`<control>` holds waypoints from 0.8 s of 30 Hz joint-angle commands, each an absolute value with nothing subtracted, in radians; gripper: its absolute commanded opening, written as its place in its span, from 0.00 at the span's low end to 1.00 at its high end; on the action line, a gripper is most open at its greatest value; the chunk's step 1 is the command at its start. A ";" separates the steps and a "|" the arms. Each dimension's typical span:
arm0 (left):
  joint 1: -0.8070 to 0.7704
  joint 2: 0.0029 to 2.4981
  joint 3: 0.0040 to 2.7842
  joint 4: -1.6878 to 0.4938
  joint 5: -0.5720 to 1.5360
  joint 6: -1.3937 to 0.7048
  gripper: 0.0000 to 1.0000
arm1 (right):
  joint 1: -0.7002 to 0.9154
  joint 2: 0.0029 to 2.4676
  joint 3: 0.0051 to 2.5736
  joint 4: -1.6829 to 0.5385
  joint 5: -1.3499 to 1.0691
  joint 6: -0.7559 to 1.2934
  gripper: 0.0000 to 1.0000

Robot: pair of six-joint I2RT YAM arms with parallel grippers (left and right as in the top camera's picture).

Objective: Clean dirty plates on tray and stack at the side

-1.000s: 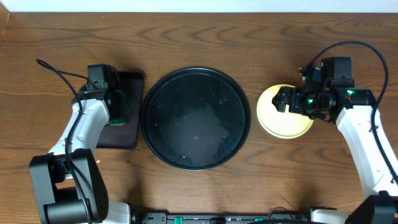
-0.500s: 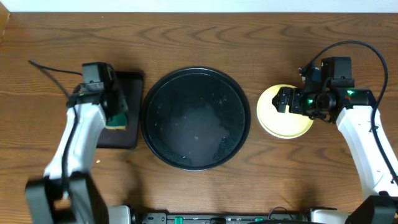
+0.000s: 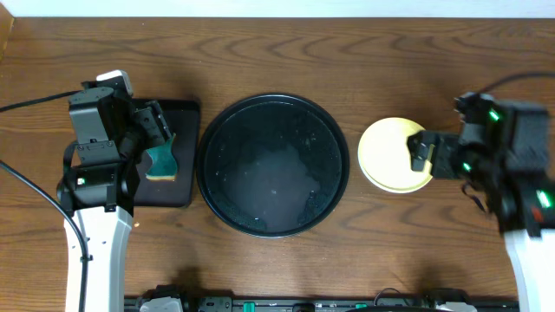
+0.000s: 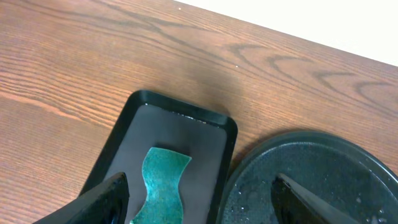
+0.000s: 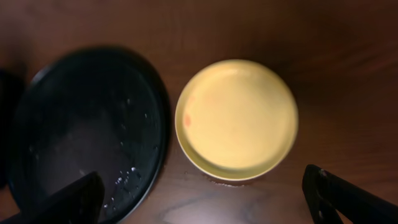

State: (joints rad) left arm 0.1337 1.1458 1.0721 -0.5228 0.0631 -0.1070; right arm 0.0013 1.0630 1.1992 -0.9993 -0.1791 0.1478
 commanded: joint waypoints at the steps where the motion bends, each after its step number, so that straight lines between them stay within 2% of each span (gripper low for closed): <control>1: 0.131 1.146 1.079 -0.527 0.075 -0.109 0.74 | 0.007 0.924 1.229 -1.006 -0.132 0.141 0.99; 9: 0.131 1.151 1.079 -0.527 0.075 -0.109 0.74 | 0.007 0.631 1.229 -1.036 -0.130 0.133 0.99; 13: 0.131 1.151 1.079 -0.527 0.075 -0.109 0.74 | 0.007 0.536 1.229 -1.098 -0.012 0.062 0.99; 21: 0.131 1.151 1.079 -0.527 0.075 -0.109 0.74 | 0.007 0.469 1.229 -1.388 0.023 0.067 0.99; 24: 0.131 1.151 1.079 -0.527 0.075 -0.109 0.75 | 0.007 0.469 1.227 -1.425 -0.002 0.081 0.99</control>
